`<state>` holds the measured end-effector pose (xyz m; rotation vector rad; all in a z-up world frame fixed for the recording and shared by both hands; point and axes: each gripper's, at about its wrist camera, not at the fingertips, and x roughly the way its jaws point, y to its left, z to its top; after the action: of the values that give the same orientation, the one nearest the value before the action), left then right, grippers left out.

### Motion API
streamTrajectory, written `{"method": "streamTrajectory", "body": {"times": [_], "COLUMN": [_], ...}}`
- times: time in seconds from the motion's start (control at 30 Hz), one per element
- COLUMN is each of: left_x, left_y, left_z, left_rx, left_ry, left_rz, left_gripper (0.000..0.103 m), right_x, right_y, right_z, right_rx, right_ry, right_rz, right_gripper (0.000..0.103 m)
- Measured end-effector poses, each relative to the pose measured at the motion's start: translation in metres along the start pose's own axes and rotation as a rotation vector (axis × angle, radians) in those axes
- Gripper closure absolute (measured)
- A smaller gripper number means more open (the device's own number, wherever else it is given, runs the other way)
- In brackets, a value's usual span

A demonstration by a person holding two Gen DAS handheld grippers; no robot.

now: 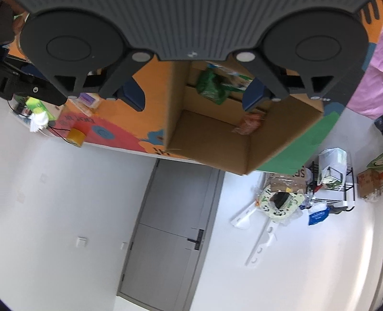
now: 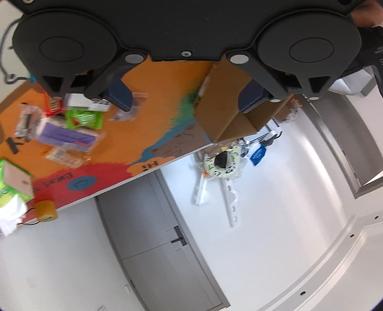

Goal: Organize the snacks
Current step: 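Move the right tool back to the snack pile and grasp a blue chip bag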

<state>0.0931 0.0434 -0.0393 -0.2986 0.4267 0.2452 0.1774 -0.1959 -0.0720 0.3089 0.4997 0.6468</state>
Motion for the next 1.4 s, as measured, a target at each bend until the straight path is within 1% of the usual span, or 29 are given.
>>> {"method": "streamTrajectory", "body": {"times": [0.07, 0.47, 0.73, 1.07, 1.1, 1.2, 1.3, 1.4], "left_x": [-0.001, 0.005, 0.016, 0.036, 0.039, 0.047, 0.055, 0.062], "left_y": [-0.009, -0.059, -0.091, -0.126, -0.129, -0.138, -0.143, -0.144], "left_z": [-0.001, -0.014, -0.023, -0.038, -0.04, -0.046, -0.05, -0.054], "left_rx": [0.013, 0.061, 0.091, 0.111, 0.116, 0.132, 0.141, 0.139], "left_ry": [0.002, 0.029, 0.06, 0.106, 0.113, 0.127, 0.141, 0.153], "left_rz": [-0.018, -0.109, -0.151, -0.206, -0.211, -0.214, -0.214, -0.207], "left_gripper": [0.014, 0.013, 0.013, 0.013, 0.013, 0.013, 0.014, 0.015], "right_x": [-0.006, -0.032, -0.047, -0.062, -0.062, -0.058, -0.053, -0.044], "right_y": [-0.007, -0.043, -0.066, -0.11, -0.114, -0.127, -0.134, -0.134], "right_z": [0.0, -0.002, -0.003, -0.009, -0.01, -0.013, -0.017, -0.021], "right_rx": [0.003, 0.032, 0.046, 0.122, 0.13, 0.158, 0.179, 0.17], "right_ry": [-0.013, -0.035, -0.047, -0.068, -0.068, -0.05, -0.027, -0.002], "right_rz": [-0.017, -0.102, -0.165, -0.221, -0.225, -0.224, -0.214, -0.203], "right_gripper": [0.0, 0.0, 0.0, 0.001, 0.001, 0.011, 0.014, 0.018]}}
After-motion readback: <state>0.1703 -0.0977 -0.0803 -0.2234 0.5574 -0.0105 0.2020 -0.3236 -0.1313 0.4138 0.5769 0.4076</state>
